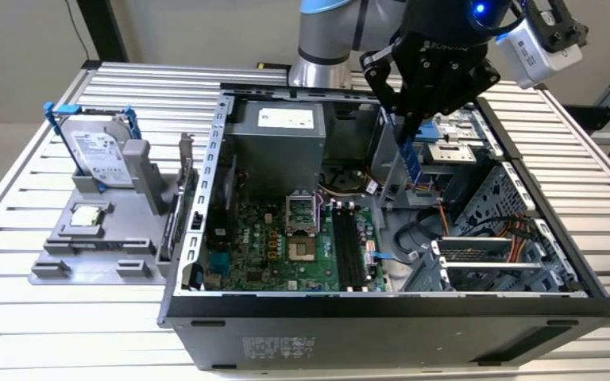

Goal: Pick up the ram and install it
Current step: 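Insert the ram into the slot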

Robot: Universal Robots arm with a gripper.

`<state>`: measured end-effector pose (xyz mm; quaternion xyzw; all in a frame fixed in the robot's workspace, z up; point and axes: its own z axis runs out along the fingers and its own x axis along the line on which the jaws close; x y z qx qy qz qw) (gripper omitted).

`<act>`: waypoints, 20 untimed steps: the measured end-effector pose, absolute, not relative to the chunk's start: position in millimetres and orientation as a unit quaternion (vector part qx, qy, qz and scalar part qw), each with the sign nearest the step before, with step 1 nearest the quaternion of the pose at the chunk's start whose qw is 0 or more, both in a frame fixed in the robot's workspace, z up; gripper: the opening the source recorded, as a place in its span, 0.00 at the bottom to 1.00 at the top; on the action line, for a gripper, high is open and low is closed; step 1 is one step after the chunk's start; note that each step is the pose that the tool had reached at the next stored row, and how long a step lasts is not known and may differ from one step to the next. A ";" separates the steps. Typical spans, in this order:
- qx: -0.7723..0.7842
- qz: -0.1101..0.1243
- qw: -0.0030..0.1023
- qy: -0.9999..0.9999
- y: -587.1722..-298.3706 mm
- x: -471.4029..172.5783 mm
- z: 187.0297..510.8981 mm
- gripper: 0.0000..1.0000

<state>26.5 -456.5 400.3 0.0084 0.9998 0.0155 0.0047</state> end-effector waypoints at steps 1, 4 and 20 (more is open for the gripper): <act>0.011 0.016 0.005 1.000 -456.5 26.5 400.3 0.00; 0.011 0.016 0.005 1.000 -456.5 26.5 400.3 0.00; 0.011 0.016 0.006 1.000 -456.5 26.7 391.0 0.00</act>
